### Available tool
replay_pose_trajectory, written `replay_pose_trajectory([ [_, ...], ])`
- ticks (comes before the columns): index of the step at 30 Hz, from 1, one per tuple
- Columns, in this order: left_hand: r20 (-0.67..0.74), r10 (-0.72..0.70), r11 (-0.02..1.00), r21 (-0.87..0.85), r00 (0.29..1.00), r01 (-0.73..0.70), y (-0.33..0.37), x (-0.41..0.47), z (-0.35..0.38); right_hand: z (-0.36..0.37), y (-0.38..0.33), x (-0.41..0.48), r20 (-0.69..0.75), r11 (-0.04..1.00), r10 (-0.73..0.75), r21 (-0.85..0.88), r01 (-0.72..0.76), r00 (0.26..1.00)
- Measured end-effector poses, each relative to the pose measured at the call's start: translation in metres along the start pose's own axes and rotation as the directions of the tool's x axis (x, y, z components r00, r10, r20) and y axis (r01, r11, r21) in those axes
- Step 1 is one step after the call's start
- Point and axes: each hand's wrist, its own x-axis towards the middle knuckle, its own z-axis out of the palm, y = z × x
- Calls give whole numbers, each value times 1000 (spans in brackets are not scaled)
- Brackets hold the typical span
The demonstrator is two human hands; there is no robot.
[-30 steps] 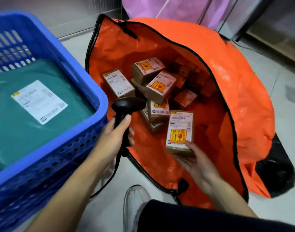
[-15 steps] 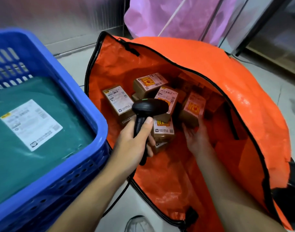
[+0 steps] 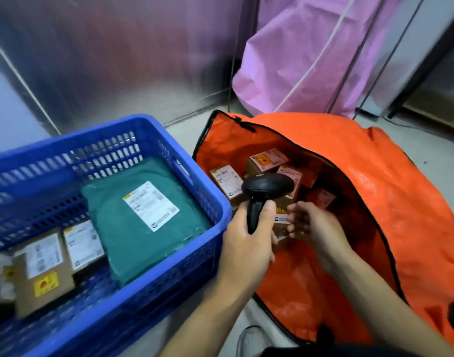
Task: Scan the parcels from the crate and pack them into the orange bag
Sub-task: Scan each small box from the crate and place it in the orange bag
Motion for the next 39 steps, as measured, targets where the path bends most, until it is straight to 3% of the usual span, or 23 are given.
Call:
replay_pose_trajectory([
  [9,-214,164,986,47,963,-157,123,-70,-84,81,-124,-113,377,973,-156,-100,208,913],
  [15,-357,283,958,159,891,-240,171,-144,-179,168,-164,-192,593,906,-236,-154,395,770],
  [19,-518,240,970,91,821,-226,166,-190,-244,223,-155,-225,703,826,-259,-194,530,662],
  [22,-620,170,977,2,766,-215,151,-211,-287,263,-131,-236,767,795,-191,-246,555,613],
  [27,-638,92,984,-58,765,-166,131,-215,-323,330,-77,-231,818,737,-64,-348,580,572],
  [33,-679,-14,998,-50,734,-27,123,-197,-350,386,-9,-196,867,546,45,-437,715,496],
  [39,-761,-93,996,-60,642,73,130,-184,-387,420,36,-162,858,346,254,-511,787,446],
])
